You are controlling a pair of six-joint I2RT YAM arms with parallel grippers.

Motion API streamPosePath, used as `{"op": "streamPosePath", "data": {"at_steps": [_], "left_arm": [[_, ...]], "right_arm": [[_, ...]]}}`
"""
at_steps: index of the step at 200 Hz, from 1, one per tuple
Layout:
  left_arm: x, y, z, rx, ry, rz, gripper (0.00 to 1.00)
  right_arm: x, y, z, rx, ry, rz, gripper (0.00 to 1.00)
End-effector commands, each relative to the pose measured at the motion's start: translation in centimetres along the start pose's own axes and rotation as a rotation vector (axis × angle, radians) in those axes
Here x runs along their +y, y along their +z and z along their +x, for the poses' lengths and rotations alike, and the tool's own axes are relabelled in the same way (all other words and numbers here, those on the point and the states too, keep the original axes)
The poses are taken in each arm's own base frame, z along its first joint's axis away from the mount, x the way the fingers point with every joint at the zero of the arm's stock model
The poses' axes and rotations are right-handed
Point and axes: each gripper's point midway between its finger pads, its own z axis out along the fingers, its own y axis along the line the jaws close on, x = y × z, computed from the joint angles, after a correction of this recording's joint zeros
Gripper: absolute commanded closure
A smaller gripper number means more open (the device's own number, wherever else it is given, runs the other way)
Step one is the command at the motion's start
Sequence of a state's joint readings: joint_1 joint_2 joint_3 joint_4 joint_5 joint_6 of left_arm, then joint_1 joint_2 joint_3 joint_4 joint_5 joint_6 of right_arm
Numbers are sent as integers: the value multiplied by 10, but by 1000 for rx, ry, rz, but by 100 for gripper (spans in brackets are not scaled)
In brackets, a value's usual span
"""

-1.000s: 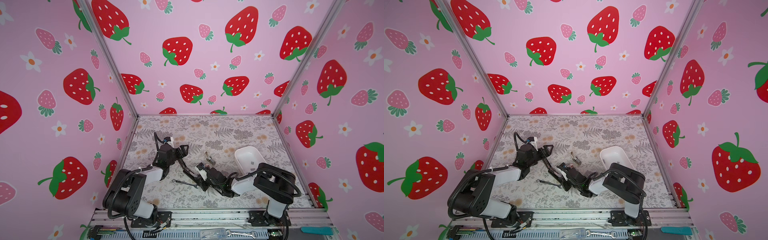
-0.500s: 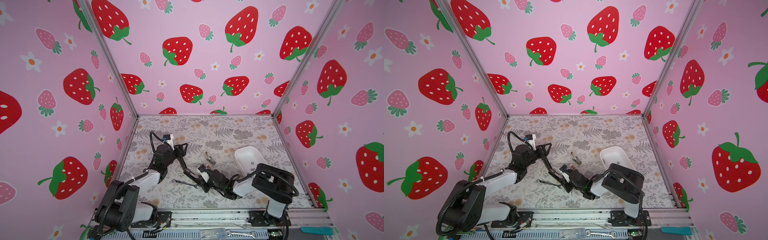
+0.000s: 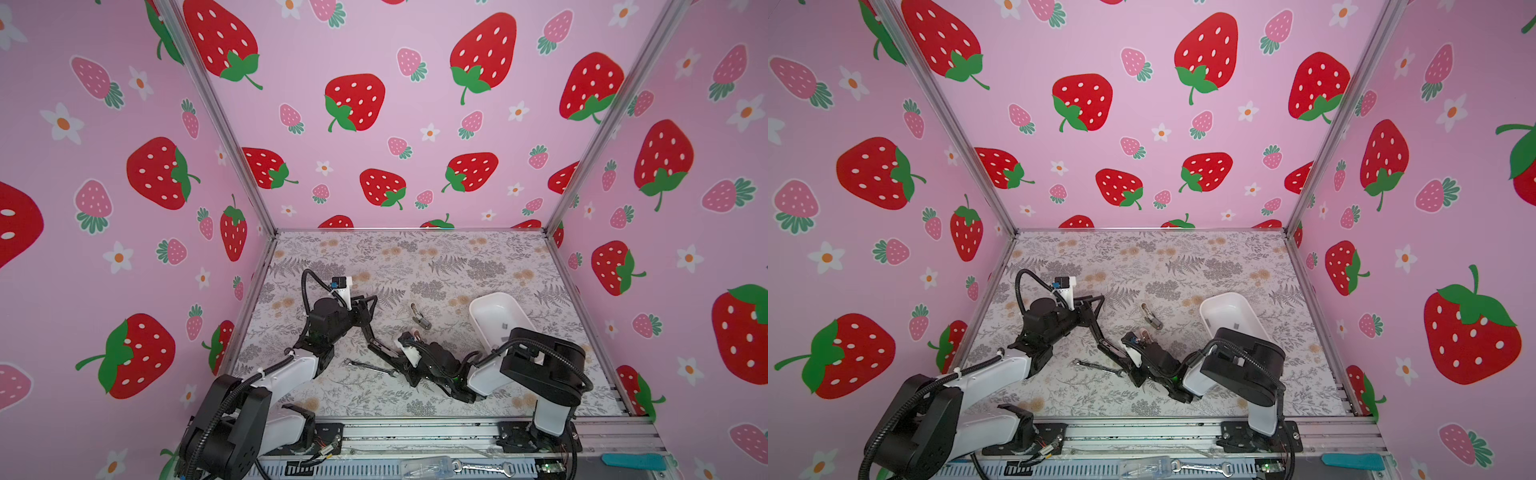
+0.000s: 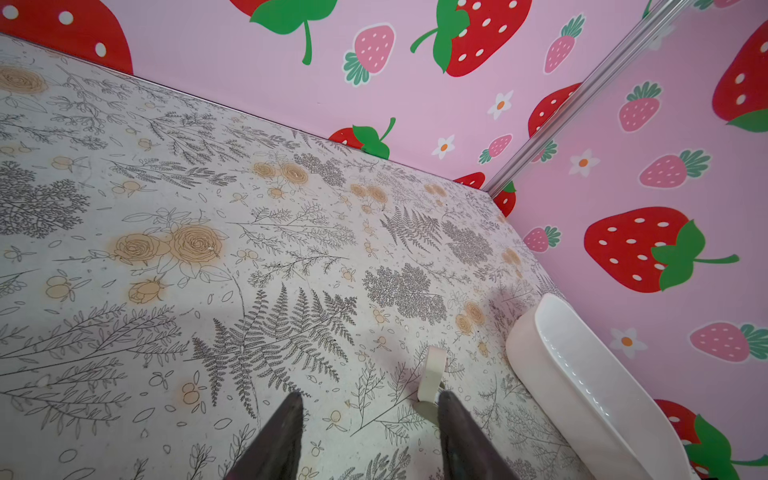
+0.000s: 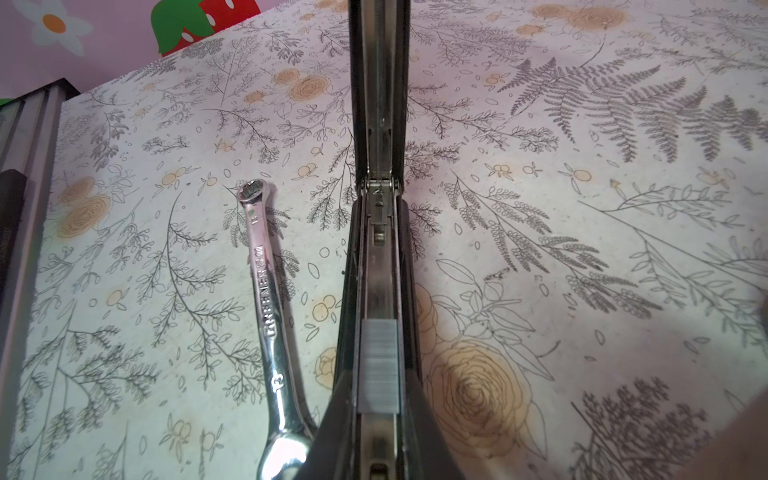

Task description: Load the staples into the stapler

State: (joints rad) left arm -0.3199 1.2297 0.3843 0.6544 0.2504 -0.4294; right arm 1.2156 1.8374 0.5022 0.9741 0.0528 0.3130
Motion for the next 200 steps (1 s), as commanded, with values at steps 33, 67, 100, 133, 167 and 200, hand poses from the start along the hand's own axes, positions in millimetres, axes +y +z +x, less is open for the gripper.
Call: {"op": "streamPosePath", "data": {"at_steps": [33,67,100,133,167,200], "left_arm": [[-6,-4,1,-9,53,12,46],[-9,-4,4,-7,66,21,47],[-10,-4,4,-7,71,20,47],[-9,-4,5,-6,72,13,48],[-10,-4,4,-8,75,16,48],[-13,-4,4,-10,77,22,47]], "right_arm": [[2,-14,-25,-110,1,10,71],[1,-21,-26,-120,5,15,64],[-2,-28,-23,-119,11,30,64],[0,-36,-19,-114,16,14,64],[3,-37,-11,-90,10,0,62],[1,-36,-5,-74,13,9,62]]}}
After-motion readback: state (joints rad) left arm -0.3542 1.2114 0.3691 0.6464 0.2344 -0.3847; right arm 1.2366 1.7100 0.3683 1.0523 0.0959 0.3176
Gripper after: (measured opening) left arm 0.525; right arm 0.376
